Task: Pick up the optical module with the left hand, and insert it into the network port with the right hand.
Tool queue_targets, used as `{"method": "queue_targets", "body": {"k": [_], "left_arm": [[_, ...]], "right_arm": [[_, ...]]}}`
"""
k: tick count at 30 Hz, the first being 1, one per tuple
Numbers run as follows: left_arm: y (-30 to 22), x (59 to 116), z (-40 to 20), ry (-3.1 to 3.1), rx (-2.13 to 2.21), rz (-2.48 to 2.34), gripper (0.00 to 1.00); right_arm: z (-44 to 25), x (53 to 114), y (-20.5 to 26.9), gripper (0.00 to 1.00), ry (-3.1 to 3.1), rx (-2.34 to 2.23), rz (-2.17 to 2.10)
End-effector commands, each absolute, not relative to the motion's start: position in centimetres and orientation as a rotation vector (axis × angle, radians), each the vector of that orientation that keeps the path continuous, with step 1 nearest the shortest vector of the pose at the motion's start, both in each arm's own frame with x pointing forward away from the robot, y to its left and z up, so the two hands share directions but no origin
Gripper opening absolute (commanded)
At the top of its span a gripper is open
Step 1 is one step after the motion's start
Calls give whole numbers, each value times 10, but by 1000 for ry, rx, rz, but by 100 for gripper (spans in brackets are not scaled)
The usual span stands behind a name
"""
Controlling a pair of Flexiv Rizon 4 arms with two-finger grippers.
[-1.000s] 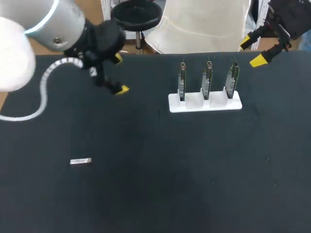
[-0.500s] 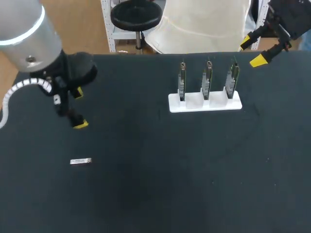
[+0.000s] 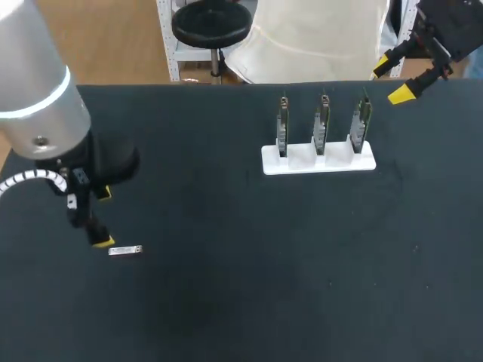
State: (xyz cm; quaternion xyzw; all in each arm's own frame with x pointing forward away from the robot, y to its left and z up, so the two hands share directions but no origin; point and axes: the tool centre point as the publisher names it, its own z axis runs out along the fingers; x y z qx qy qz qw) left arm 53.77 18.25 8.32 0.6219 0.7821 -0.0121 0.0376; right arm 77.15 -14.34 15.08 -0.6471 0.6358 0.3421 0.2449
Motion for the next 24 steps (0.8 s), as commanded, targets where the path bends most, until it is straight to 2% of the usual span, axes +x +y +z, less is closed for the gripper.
{"method": "queue_targets", "body": {"k": [1, 24], "left_arm": [[175, 538, 69, 2410, 1942, -33, 100], [164, 510, 39, 2482, 1913, 75, 100]], "right_arm": [[151, 771, -143, 100, 1736, -1765, 932], [151, 771, -143, 100, 1736, -1765, 932]]}}
